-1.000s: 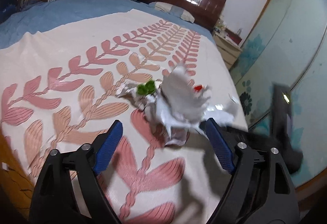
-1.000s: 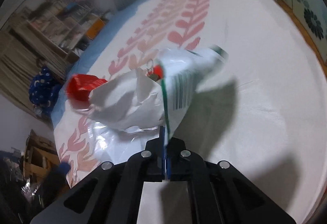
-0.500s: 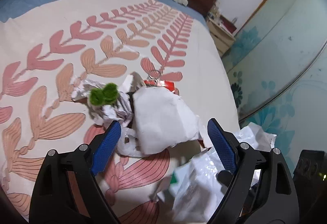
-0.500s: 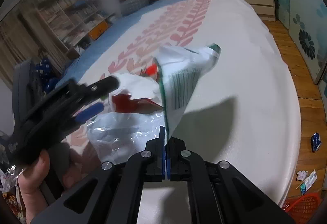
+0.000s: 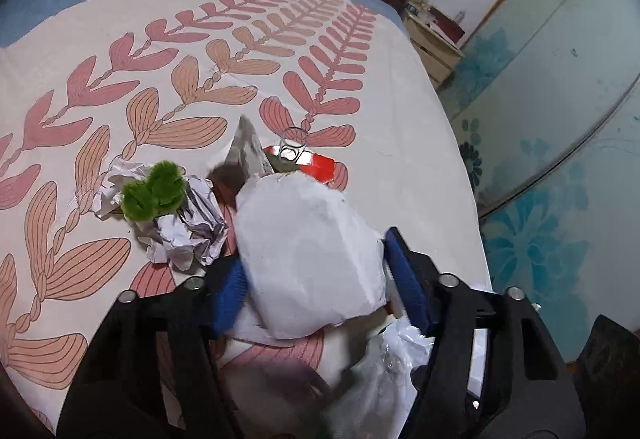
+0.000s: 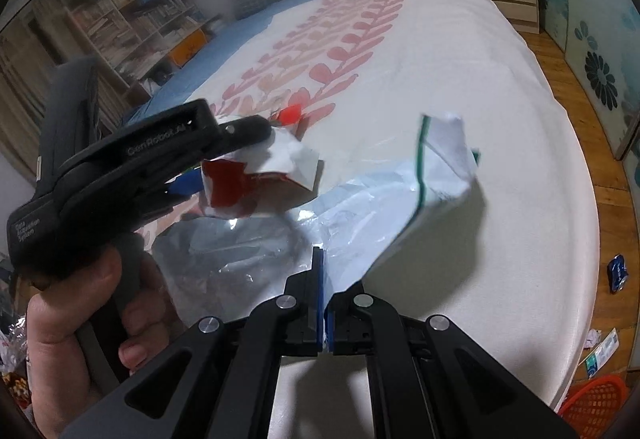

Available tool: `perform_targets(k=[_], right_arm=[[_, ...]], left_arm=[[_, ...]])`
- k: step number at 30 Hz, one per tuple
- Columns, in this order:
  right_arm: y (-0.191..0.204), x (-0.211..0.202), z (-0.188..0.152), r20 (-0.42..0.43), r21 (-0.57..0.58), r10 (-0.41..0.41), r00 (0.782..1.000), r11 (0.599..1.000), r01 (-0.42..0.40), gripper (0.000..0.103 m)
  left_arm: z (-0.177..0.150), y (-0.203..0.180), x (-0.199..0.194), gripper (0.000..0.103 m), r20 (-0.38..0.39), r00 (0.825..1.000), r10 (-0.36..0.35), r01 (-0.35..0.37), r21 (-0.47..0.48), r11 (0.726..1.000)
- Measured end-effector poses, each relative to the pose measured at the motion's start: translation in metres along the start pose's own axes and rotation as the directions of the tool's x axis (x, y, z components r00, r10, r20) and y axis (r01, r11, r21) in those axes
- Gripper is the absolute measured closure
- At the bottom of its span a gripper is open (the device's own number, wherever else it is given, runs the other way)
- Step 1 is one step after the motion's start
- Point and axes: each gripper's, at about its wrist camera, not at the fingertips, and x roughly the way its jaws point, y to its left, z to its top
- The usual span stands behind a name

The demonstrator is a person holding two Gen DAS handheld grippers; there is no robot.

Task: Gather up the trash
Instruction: 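Carry the bag and paper to the red basket and release both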

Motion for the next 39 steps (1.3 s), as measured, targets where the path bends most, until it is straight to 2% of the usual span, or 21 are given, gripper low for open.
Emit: perform_targets(k=[1,8,12,18,20,24,27,29,32,34,37,39], right_arm=[[-0.001,-0.002,0.000,0.003,0.004,0.001,1.000,1.000,-0.001,0.100],[0.001,-0.034,0.002,0.059,-0.003,0.004,0.998,1.000,-0.004,0.100],[0.003,-0.072,-0.001,0.108,-0.017,0.015,0.994,1.000,-0.013,0.100],[-0.007,-0.162,0.003,0.209,-0.042,0.024,0.978,0.999,-0.016,0.100],[-0.016,-0.197,0.003,0.250,-0.051,0.013,0.968,0.999,0.000,0.100],[-0.053,-0.274,-0.001,0.328,-0.059,-0.046,0.944,0.996,0.069,0.100],[-0.091,-0.318,-0.016,0.346,-0.046,-0.119,0.931,0.989,0.144,0.100],[-0.122,-0.338,-0.031,0.336,-0.022,-0.178,0.925,0.980,0.196,0.100],[-0.191,-0.360,-0.070,0.274,0.048,-0.295,0.915,0.955,0.293,0.100],[-0.228,-0.364,-0.092,0.223,0.095,-0.350,0.910,0.937,0.337,0.100],[-0.303,-0.357,-0.139,0.088,0.203,-0.411,0.907,0.899,0.388,0.100],[-0.341,-0.341,-0.170,-0.016,0.256,-0.419,0.908,0.876,0.408,0.100]], left_arm=[[-0.001,-0.002,-0.004,0.053,0.012,1.000,-0.005,0.005,0.009,1.000],[-0.013,-0.012,-0.052,0.053,0.122,0.993,-0.005,0.000,0.040,0.999],[-0.025,-0.018,-0.099,0.053,0.202,0.979,-0.007,-0.003,0.048,0.999],[-0.039,-0.044,-0.166,0.053,0.284,0.958,-0.024,0.010,0.051,0.999],[-0.043,-0.064,-0.182,0.053,0.295,0.954,-0.048,0.026,0.077,0.997],[-0.061,-0.128,-0.206,0.053,0.293,0.946,-0.138,0.087,0.182,0.979],[-0.079,-0.180,-0.210,0.053,0.249,0.944,-0.214,0.148,0.259,0.954],[-0.095,-0.215,-0.199,0.053,0.188,0.943,-0.276,0.212,0.301,0.930],[-0.123,-0.268,-0.164,0.053,0.071,0.946,-0.318,0.274,0.351,0.895],[-0.147,-0.301,-0.127,0.053,-0.041,0.940,-0.340,0.331,0.358,0.873],[-0.185,-0.334,-0.068,0.053,-0.197,0.934,-0.297,0.352,0.381,0.855],[-0.211,-0.347,-0.027,0.053,-0.304,0.922,-0.241,0.352,0.393,0.849]])
